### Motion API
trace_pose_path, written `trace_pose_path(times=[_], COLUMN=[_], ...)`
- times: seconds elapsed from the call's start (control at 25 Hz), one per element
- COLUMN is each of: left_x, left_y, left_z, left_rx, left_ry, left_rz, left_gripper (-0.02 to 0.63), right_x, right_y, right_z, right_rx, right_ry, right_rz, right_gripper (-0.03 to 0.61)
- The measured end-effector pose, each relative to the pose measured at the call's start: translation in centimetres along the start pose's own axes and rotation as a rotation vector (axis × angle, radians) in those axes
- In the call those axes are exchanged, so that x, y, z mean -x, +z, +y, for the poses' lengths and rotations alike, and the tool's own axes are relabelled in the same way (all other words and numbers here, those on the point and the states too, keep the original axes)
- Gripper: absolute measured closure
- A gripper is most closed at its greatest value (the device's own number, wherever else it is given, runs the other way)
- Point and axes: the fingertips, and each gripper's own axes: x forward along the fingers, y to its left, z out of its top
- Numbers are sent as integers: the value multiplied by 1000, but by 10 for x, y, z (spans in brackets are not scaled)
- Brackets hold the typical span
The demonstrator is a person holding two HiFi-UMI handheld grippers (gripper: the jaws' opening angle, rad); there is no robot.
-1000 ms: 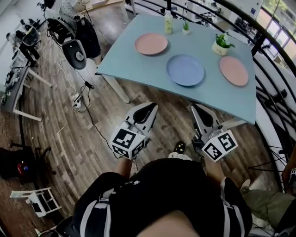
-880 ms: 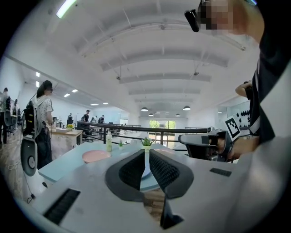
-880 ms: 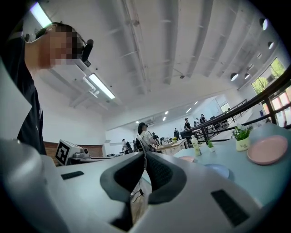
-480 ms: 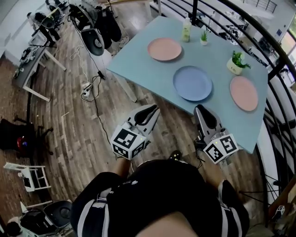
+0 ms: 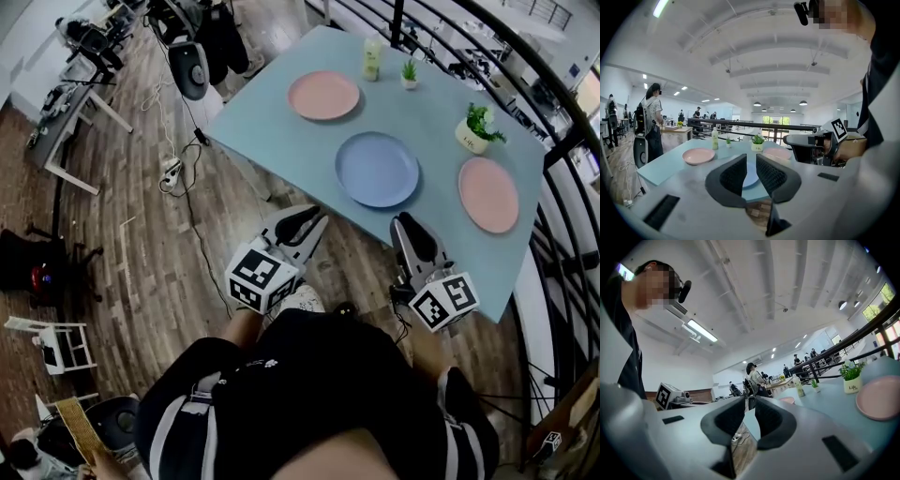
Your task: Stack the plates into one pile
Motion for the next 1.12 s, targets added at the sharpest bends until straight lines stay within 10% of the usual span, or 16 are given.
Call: trace_pose_path(times=[1.12], left_x=[-101], left_y=[-52], left_z=[120], left_rx=[121], left_ry=[41], left_rz=[189], left_gripper=[499], right_x=[-78], right_y=[-40], right_z=[-134], right_rx=[-48], right_ry=[-164], right_rz=[210], right_gripper=[440])
